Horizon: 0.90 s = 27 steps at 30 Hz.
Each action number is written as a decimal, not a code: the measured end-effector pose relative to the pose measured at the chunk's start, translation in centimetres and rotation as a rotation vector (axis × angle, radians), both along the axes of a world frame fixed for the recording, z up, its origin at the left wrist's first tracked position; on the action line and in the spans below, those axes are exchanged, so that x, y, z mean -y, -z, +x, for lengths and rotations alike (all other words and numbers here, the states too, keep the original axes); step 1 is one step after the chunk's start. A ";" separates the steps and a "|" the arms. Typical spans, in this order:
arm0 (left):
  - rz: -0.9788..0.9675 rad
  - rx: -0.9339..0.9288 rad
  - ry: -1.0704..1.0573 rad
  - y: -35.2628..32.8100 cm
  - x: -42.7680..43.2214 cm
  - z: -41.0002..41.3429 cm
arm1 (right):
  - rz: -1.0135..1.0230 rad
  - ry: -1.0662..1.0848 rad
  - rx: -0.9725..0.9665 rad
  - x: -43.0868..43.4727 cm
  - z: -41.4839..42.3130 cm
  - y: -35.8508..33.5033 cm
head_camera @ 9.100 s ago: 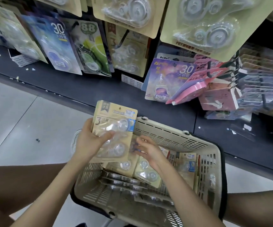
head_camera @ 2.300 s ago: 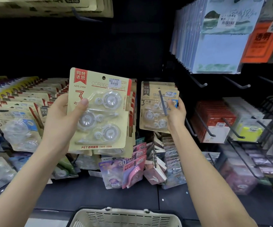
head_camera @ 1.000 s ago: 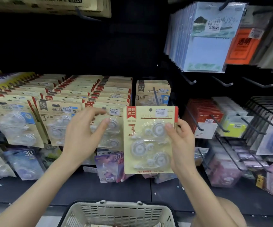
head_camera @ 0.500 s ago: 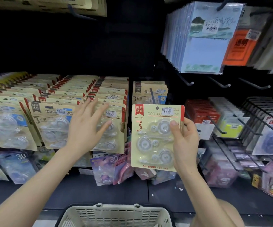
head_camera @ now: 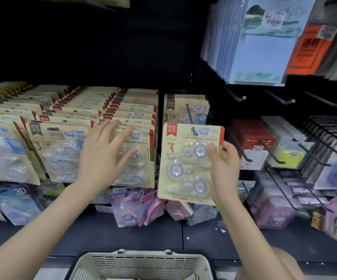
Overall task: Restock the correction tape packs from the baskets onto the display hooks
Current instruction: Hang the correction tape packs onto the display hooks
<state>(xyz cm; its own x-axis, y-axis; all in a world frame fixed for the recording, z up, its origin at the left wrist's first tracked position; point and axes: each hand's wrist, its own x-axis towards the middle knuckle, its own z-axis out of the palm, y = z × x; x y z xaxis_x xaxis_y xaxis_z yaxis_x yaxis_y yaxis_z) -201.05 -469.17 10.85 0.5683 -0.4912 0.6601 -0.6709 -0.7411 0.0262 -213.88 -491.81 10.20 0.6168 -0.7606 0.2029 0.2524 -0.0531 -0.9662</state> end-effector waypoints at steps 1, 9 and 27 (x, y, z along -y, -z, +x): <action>-0.004 0.004 -0.002 0.1 0.0 0.0 | 0.020 -0.004 0.006 0.1 0.8 0.1; -0.047 0.076 0.044 0.3 0.0 0.2 | 0.119 0.021 0.061 2.8 9.6 0.9; -0.072 0.102 0.062 1.0 0.1 0.6 | 0.126 0.015 -0.029 6.4 16.1 1.6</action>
